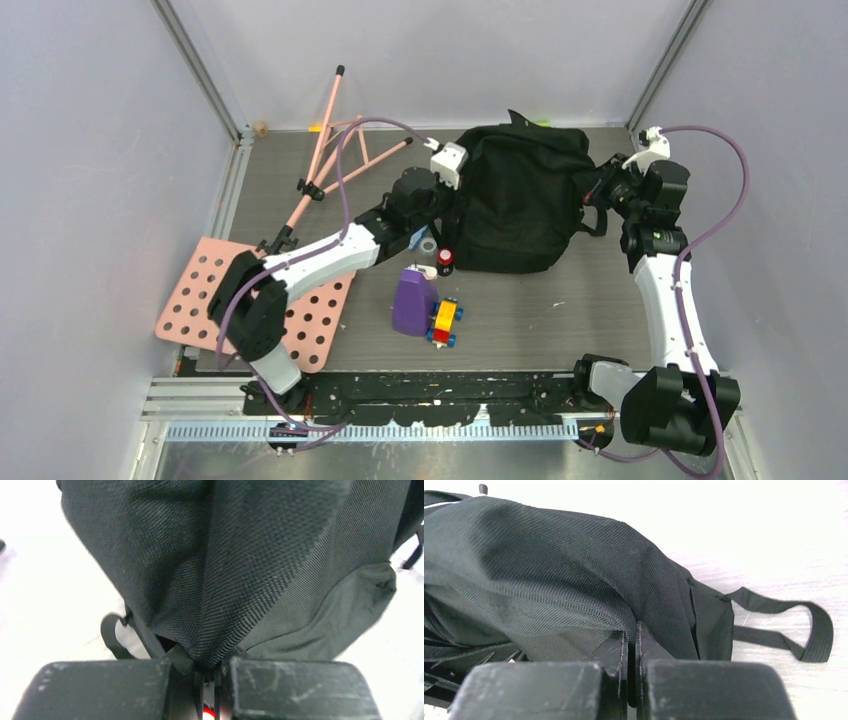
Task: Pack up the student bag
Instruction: Zip the student bag at the center of the board, then adjust the student bag at the center of the board.
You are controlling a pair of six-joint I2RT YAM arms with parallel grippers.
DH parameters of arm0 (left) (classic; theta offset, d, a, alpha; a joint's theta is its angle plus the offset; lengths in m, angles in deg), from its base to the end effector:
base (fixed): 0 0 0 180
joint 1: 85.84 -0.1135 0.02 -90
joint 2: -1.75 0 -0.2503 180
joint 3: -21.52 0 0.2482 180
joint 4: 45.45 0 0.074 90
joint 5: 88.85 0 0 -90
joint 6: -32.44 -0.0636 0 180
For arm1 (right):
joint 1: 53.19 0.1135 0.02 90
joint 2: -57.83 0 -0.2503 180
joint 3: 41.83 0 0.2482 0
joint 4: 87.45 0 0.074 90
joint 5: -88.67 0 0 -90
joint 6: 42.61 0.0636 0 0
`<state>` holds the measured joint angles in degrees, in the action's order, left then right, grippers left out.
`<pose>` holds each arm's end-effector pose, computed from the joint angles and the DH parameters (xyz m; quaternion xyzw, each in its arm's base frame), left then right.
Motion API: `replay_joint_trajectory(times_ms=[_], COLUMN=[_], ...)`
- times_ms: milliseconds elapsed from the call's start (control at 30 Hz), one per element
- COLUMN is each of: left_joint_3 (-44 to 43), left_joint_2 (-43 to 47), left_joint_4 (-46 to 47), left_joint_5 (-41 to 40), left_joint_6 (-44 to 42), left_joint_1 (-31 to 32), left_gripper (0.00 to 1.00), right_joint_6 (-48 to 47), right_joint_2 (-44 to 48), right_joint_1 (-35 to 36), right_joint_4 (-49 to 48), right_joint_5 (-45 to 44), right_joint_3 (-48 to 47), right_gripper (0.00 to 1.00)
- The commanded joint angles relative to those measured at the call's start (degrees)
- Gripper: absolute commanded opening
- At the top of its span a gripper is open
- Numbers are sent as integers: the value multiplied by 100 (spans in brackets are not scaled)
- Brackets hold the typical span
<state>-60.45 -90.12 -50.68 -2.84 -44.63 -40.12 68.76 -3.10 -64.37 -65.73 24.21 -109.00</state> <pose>0.2862 -0.2871 0.2851 0.2037 0.7673 -0.2734 0.5432 0.2719 -0.0258 0.3242 0.0891 0.7826 0.2277 0.5725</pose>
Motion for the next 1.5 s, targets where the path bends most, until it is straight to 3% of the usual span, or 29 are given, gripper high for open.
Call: replay_joint_trajectory(times_ms=[0,200,467,500,533,633,667,800,933,1133,1467], left_joint_3=[-847,-2216,-3575,-3578,-3542,-3254,-3104,-2040,-666,590,928], left_joint_2=[-744,-2007,-3307,-3344,-3343,-3170,-3053,-2391,-1483,-532,-677], left_joint_4=[1205,1522,1902,1916,1938,1933,1922,2042,2694,2709,2584], left_joint_5=[233,949,1787,1818,1876,2051,2104,2268,2171,1754,1320], left_joint_6=[-611,-748,-653,-633,-626,-595,-575,-225,109,314,597], left_joint_1=[-288,-715,-1149,-1176,-1195,-1216,-1216,-1218,-1137,-780,-511], left_gripper=[0,0,0,1,10,47,57,77,82,86,85], right_joint_6=[46,-224,-85,-47,7,98,118,165,199,214,196], right_joint_2=[-206,-726,-1769,-1815,-1878,-1875,-1838,-1590,-1396,-1272,-1009], right_joint_1=[62,61,66,68,66,62,63,63,64,59,63], right_joint_4=[-1054,-1452,-1847,-1850,-1857,-1867,-1820,-1691,-1541,-1288,-1031], right_joint_5=[-456,-1387,-1033,-1002,-951,-922,-929,-914,-947,-882,-789], right_joint_3=[-438,-1078,-1616,-1600,-1582,-1396,-1319,-1072,-936,-906,-813], right_gripper=[1,0,0,0,0,5,13,34,38,48,51])
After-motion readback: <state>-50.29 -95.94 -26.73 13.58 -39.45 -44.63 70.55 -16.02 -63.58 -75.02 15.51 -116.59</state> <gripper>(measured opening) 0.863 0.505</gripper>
